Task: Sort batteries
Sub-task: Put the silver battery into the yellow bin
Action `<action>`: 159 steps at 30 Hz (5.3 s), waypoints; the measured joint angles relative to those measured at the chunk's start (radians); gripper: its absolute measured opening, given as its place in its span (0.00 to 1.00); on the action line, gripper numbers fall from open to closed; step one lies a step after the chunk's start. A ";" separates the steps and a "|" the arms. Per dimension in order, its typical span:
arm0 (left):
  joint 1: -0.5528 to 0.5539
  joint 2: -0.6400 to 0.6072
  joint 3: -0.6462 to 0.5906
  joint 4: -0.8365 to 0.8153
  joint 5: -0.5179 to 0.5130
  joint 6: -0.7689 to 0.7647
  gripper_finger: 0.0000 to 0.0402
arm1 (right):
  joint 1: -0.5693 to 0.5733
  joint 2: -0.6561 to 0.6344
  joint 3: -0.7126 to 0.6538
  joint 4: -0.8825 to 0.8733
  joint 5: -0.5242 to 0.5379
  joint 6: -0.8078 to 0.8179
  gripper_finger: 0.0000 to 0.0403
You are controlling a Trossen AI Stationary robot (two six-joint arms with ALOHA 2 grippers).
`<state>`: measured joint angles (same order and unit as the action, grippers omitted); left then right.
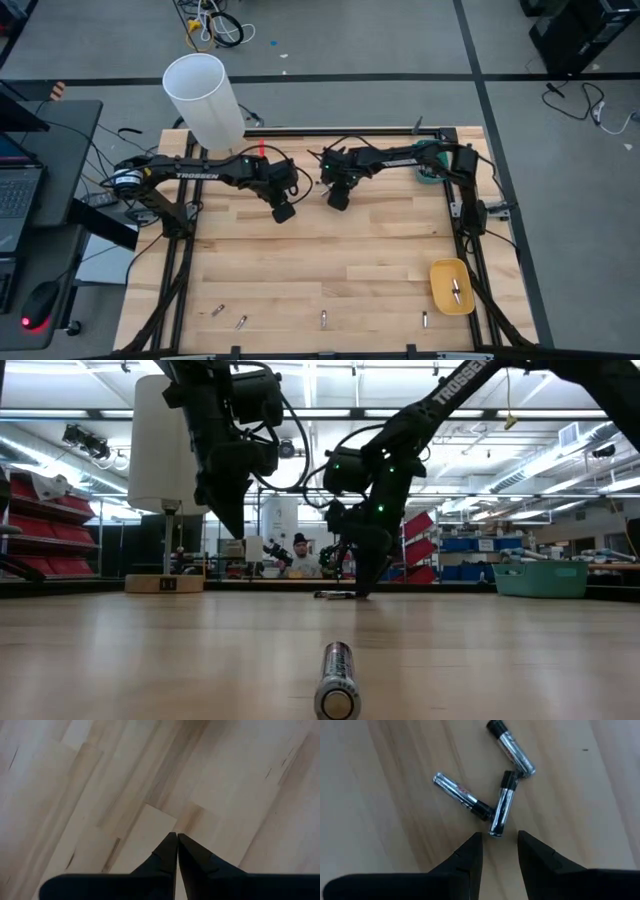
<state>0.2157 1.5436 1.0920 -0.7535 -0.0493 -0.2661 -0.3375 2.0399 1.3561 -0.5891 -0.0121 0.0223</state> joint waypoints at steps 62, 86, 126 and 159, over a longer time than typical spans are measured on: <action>-0.006 0.000 0.000 0.029 -0.042 0.044 0.07 | 0.043 0.012 -0.009 0.048 0.041 0.071 0.20; -0.006 0.007 -0.136 0.284 0.043 0.103 0.07 | 0.201 -0.333 -0.023 -0.535 -0.101 0.329 0.02; -0.035 0.007 -0.215 0.580 0.099 0.071 0.07 | 1.155 -0.613 -0.406 -0.531 -0.297 1.430 0.16; -0.040 0.007 -0.215 0.785 0.084 -0.024 0.08 | 1.265 -0.190 -0.150 -0.176 -0.266 2.244 0.26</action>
<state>0.1757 1.5509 0.8772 0.0319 0.0345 -0.2900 0.9276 1.8494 1.2057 -0.7648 -0.2784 2.2660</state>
